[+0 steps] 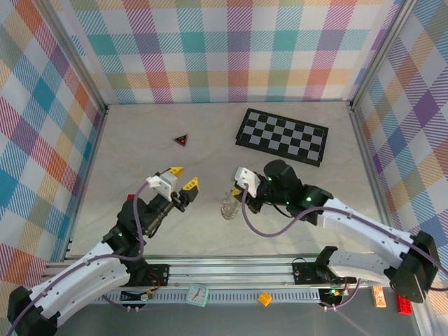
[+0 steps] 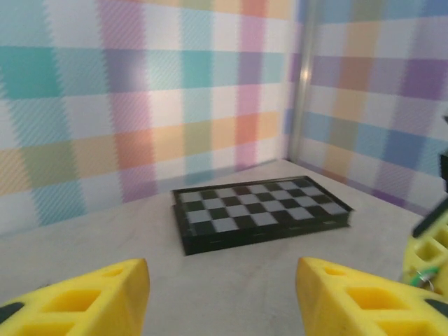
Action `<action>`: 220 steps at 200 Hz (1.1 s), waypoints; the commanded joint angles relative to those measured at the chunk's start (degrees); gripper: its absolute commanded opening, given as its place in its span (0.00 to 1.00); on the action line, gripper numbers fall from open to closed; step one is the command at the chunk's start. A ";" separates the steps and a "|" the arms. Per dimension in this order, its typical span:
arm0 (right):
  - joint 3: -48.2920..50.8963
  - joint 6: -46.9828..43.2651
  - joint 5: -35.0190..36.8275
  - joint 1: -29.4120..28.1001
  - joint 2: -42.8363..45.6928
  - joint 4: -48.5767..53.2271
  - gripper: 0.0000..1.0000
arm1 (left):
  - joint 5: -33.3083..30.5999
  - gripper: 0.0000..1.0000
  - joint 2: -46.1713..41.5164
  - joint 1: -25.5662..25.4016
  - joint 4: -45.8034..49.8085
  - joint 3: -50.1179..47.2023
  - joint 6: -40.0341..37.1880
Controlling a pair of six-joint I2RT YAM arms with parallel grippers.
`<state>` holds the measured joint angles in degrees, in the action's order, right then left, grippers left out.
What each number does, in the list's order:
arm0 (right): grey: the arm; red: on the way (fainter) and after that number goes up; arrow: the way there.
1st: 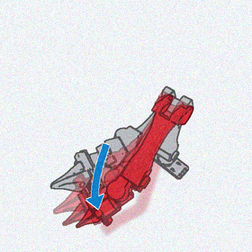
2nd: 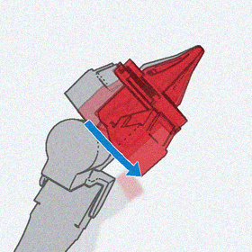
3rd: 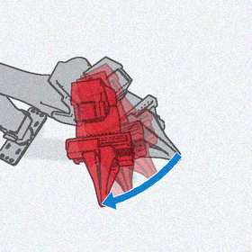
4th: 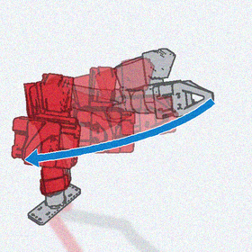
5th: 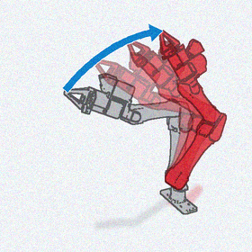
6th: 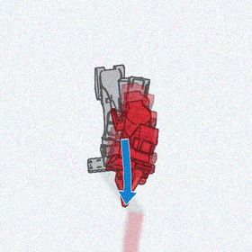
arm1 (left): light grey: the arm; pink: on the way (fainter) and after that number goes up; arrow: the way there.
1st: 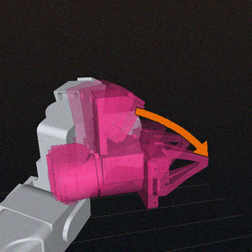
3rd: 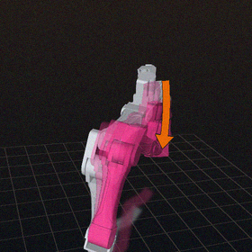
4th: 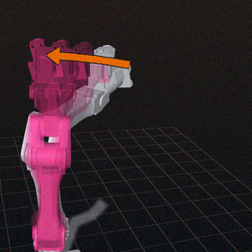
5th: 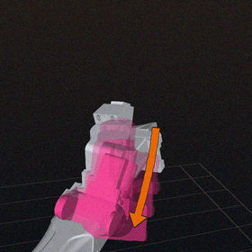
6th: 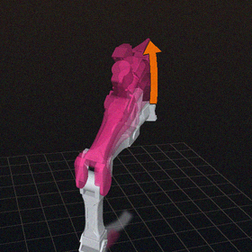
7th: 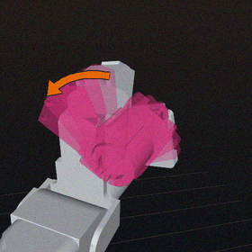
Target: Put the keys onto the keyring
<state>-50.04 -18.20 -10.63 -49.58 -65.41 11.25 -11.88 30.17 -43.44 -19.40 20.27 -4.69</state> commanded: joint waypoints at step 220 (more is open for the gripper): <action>-0.85 -13.05 16.80 4.41 -16.66 12.39 0.00 | -14.84 0.78 7.09 1.48 15.71 6.32 18.74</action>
<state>-51.11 -26.79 0.93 -45.01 -83.57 15.97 -26.20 37.34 -42.57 -3.09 26.22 12.71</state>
